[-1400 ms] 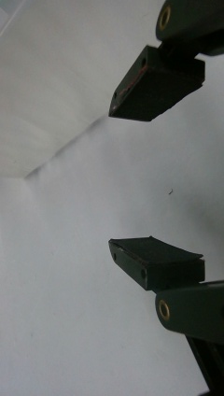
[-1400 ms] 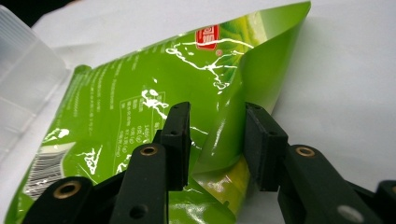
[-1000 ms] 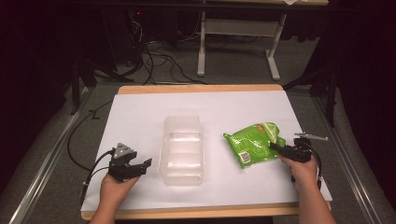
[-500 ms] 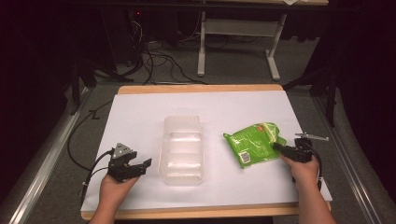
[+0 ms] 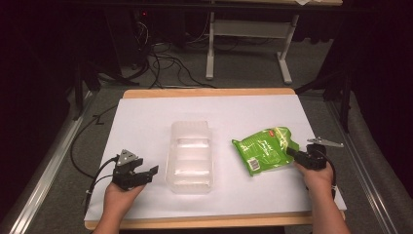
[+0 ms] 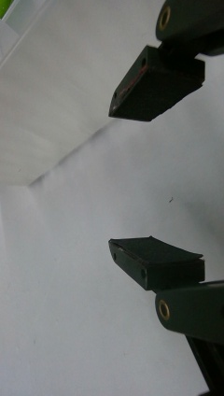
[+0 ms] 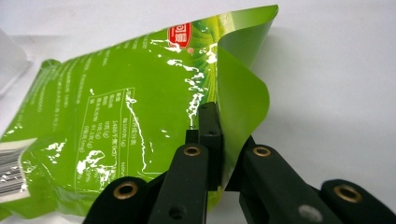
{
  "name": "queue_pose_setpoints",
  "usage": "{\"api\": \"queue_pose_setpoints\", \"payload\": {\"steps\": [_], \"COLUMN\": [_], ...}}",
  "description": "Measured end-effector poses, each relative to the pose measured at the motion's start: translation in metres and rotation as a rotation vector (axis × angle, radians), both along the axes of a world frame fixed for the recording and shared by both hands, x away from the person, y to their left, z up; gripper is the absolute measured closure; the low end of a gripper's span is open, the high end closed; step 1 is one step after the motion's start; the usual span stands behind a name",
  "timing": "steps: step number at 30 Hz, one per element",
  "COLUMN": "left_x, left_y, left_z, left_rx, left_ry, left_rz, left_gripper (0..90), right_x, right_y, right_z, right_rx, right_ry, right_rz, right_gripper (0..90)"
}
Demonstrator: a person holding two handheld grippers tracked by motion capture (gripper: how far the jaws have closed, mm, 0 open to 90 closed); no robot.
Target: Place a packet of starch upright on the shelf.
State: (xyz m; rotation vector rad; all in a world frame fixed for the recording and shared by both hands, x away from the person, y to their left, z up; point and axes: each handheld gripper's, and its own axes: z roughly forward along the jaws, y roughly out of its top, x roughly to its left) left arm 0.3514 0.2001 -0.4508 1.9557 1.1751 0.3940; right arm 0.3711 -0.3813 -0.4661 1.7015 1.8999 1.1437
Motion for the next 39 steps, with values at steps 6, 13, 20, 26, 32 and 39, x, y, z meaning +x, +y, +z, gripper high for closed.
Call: {"api": "queue_pose_setpoints", "payload": {"steps": [6, 13, 20, 26, 32, 39], "left_x": [0.000, 0.000, 0.000, 0.000, -0.001, 0.000], "left_y": [0.000, 0.002, 0.003, 0.002, 0.004, 0.003], "left_z": [0.000, 0.002, 0.003, 0.003, 0.004, 0.004], "left_rx": [-0.008, -0.025, -0.028, -0.032, -0.031, -0.031], "left_ry": [-0.002, -0.010, -0.018, -0.022, -0.024, -0.023], "left_rz": [0.002, -0.004, -0.006, -0.004, -0.006, -0.006], "left_gripper": [31.1, 32.3, 32.6, 32.6, 32.6, 32.6], "right_x": [-0.004, -0.012, -0.019, -0.027, -0.034, -0.039], "right_y": [0.003, 0.009, 0.020, 0.036, 0.057, 0.072], "right_z": [0.011, 0.027, 0.042, 0.057, 0.071, 0.082], "right_rx": [-0.003, 0.012, 0.027, 0.045, 0.039, 0.043], "right_ry": [-0.070, -0.160, -0.246, -0.317, -0.389, -0.435], "right_rz": [0.022, 0.052, 0.079, 0.114, 0.140, 0.178], "right_gripper": [90.0, 90.0, 90.0, 90.0, 90.0, 90.0]}}
